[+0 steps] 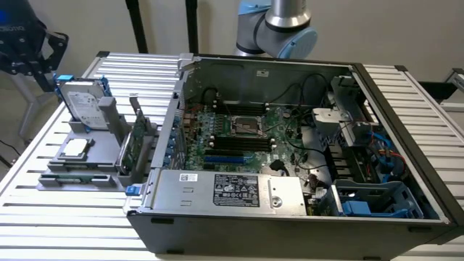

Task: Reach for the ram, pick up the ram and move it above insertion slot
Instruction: 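Pick up the ram and move it above insertion slot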

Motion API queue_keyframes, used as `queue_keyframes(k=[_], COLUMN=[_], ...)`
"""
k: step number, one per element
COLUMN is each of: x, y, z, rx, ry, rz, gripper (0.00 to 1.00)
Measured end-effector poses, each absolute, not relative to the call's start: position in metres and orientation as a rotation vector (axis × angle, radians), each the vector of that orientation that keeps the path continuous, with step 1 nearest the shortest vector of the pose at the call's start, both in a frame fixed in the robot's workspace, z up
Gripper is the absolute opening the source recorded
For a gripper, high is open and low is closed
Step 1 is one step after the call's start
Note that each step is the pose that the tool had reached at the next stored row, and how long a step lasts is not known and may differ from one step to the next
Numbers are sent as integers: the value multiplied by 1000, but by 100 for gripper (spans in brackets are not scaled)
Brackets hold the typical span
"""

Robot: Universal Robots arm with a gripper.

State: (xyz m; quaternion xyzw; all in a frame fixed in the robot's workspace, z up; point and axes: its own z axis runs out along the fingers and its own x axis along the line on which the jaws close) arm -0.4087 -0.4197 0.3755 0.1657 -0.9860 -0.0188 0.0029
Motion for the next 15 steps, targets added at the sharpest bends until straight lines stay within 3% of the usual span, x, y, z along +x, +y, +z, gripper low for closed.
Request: queue_keyframes(k=[15], x=[-409], y=[-420], z=[375], rx=[935], ry=[-2987], rz=[-57], gripper=[11])
